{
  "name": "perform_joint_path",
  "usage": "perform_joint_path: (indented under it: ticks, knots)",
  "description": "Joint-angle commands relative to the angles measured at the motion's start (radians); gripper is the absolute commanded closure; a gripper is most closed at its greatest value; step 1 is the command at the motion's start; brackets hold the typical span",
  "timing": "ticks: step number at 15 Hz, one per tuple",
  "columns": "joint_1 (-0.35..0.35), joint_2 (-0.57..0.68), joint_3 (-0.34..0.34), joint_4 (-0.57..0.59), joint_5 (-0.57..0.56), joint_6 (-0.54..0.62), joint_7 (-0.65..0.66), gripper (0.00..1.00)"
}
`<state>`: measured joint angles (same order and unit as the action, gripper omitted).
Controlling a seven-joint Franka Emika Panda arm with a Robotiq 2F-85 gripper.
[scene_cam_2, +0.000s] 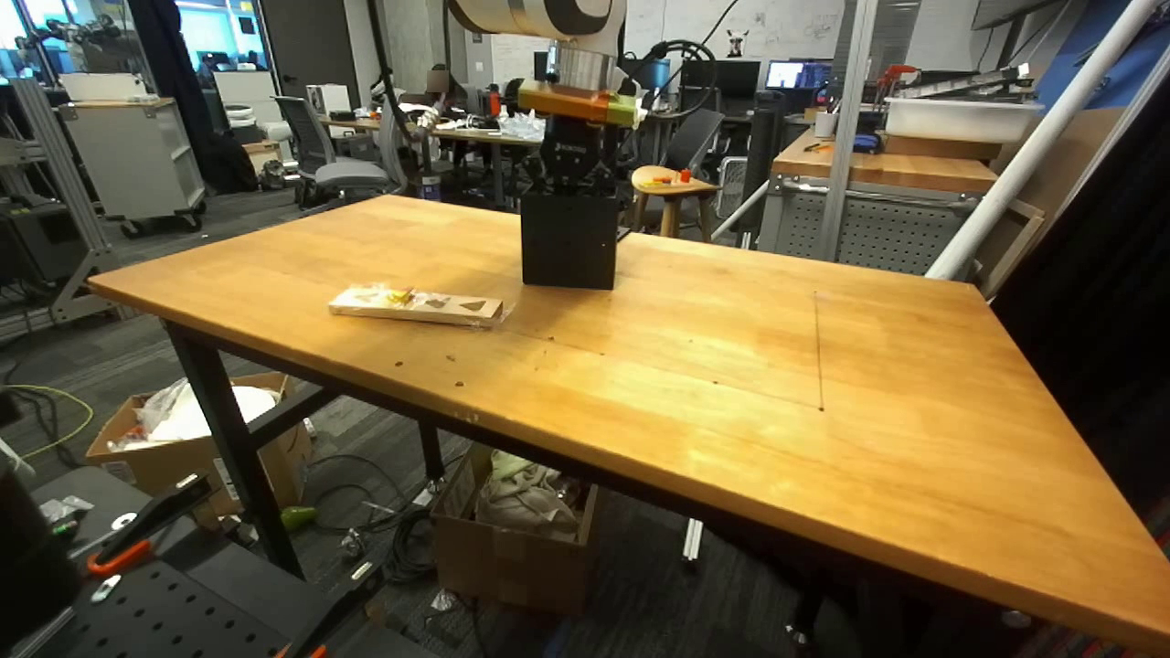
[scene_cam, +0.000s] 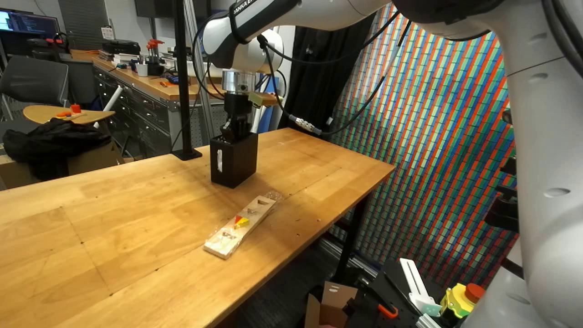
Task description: Put the white cloth inside the black object
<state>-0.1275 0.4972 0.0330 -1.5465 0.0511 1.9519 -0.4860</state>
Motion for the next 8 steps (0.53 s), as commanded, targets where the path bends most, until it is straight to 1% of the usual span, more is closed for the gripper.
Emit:
perform_joint_path:
  ticks: [1, 8]
  knots:
    - [-0.009, 0.026, 0.011, 0.025, 0.017, 0.000, -0.015, 1.00]
    - [-0.015, 0.076, 0.012, 0.019, 0.017, -0.008, -0.010, 1.00]
